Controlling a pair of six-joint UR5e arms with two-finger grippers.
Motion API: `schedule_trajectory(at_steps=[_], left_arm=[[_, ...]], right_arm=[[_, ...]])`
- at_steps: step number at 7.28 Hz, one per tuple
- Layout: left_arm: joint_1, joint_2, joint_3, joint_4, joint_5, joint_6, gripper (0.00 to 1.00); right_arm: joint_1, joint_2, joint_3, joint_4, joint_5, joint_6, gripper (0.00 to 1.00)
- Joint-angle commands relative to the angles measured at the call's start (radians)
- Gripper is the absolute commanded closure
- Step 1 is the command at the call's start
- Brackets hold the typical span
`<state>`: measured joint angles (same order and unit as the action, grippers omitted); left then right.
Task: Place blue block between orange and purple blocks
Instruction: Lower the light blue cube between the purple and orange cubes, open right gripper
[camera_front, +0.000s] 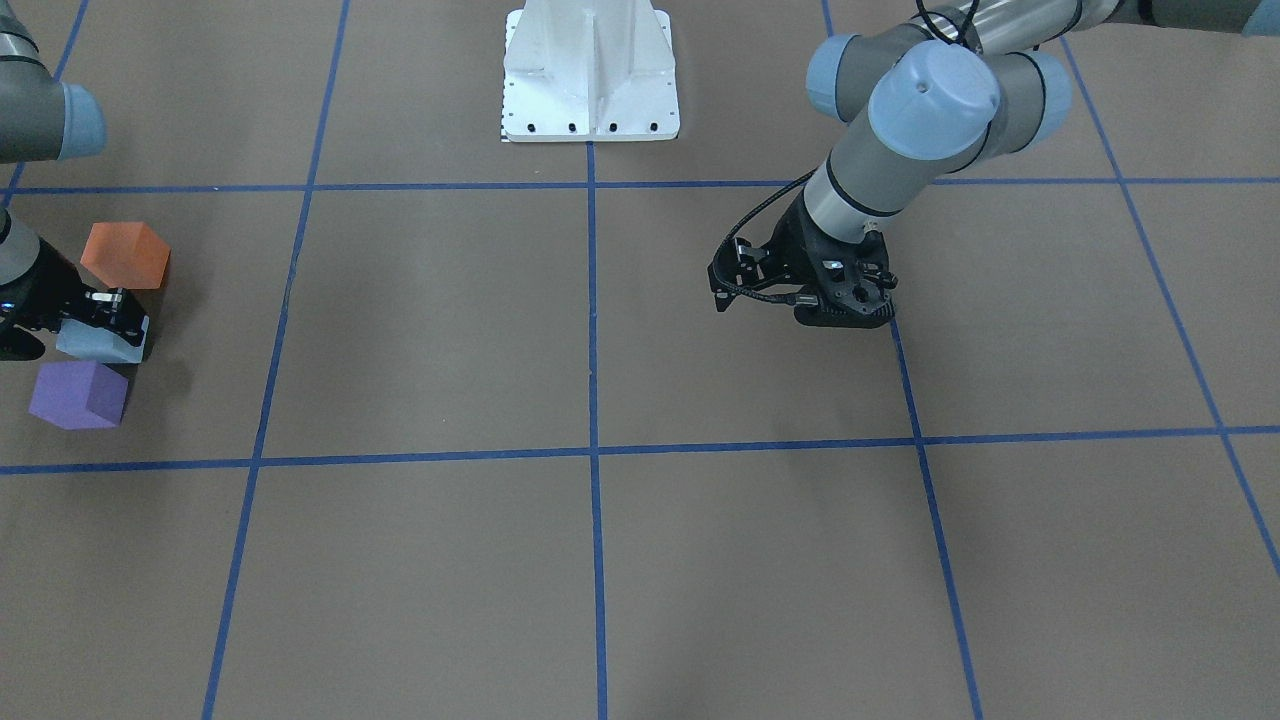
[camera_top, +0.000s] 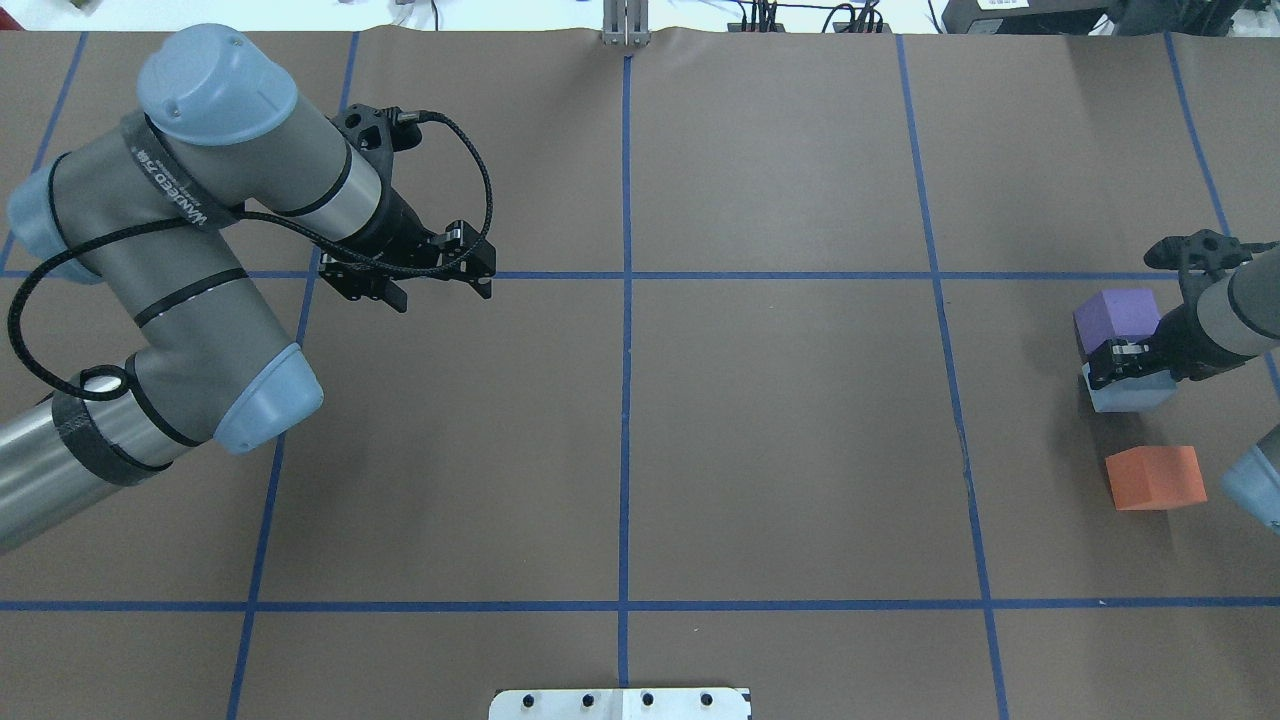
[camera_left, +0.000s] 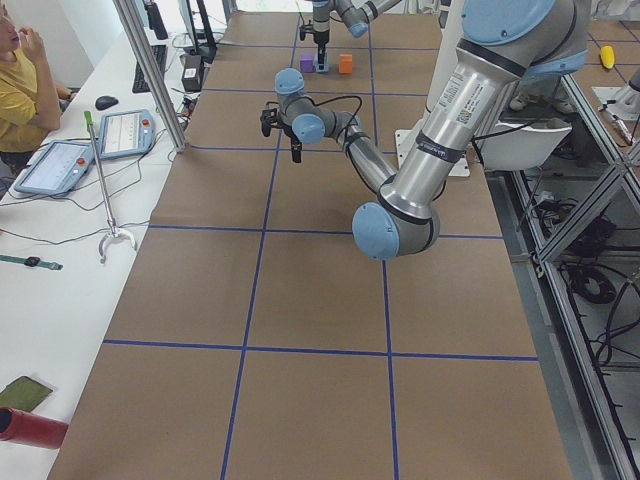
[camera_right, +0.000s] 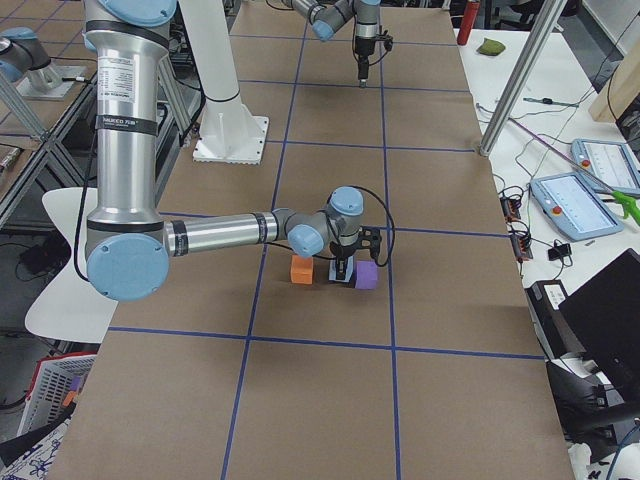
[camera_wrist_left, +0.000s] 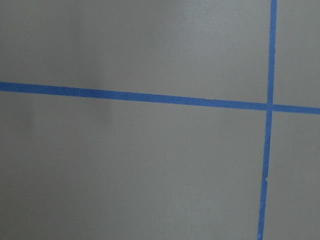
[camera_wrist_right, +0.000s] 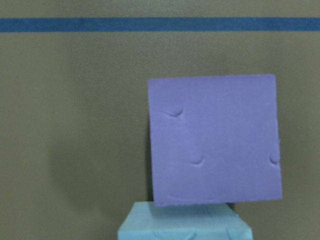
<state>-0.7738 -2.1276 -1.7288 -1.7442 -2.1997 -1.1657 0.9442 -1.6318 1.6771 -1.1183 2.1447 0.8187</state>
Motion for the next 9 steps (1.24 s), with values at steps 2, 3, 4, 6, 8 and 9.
schedule_trajectory(at_steps=[2,3,4,6,8,9], left_arm=[[0.001,0.000,0.000,0.000,0.000,0.000,0.01],[0.002,0.000,0.000,0.000,0.000,0.000,0.01],[0.001,-0.002,0.002,0.000,0.000,0.000,0.01],[-0.025,0.008,-0.023,0.018,-0.003,0.001,0.01],[-0.137,0.082,-0.136,0.154,-0.014,0.112,0.01],[-0.157,0.209,-0.214,0.188,-0.011,0.285,0.01]], right_arm=[[-0.012,-0.002,0.003,0.002,0.000,0.004,0.01],[-0.013,-0.003,0.003,0.018,0.000,-0.003,0.00],[-0.013,-0.022,0.004,0.063,0.003,-0.004,0.00],[-0.004,-0.103,0.115,0.072,0.004,-0.013,0.00],[0.138,-0.148,0.191,0.064,0.099,-0.032,0.00],[0.234,-0.149,0.179,0.045,0.153,-0.138,0.00]])
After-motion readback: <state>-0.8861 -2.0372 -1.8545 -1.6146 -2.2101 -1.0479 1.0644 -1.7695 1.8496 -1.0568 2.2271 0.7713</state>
